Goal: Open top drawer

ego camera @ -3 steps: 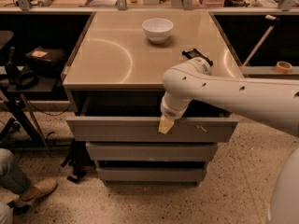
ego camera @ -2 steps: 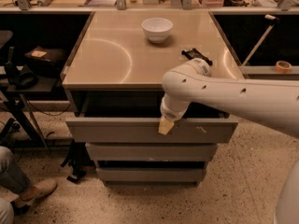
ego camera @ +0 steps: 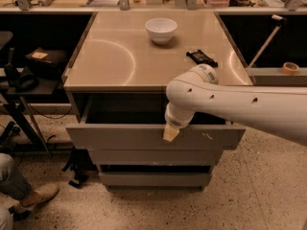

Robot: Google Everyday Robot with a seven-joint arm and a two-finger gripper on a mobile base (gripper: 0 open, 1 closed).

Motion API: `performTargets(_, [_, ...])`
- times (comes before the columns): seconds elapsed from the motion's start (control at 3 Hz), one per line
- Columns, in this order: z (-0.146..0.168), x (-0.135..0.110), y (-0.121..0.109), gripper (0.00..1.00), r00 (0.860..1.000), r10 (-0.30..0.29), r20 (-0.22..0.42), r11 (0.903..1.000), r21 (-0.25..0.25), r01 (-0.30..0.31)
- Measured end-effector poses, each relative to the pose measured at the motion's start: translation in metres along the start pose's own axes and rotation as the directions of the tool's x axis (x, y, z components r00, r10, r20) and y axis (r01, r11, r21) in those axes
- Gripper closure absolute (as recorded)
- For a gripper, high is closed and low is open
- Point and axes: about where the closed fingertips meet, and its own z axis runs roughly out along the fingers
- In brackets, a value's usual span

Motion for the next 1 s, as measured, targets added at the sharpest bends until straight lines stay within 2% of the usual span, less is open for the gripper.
performTargets(0.33, [-0.008,0.003,0.001,1.00,1.000,0.004,0.015,0.9992,0.039,-0.005])
performTargets(1.0, [-0.019,0.011,0.022,1.00,1.000,0.026,0.001,0.9976,0.064,-0.026])
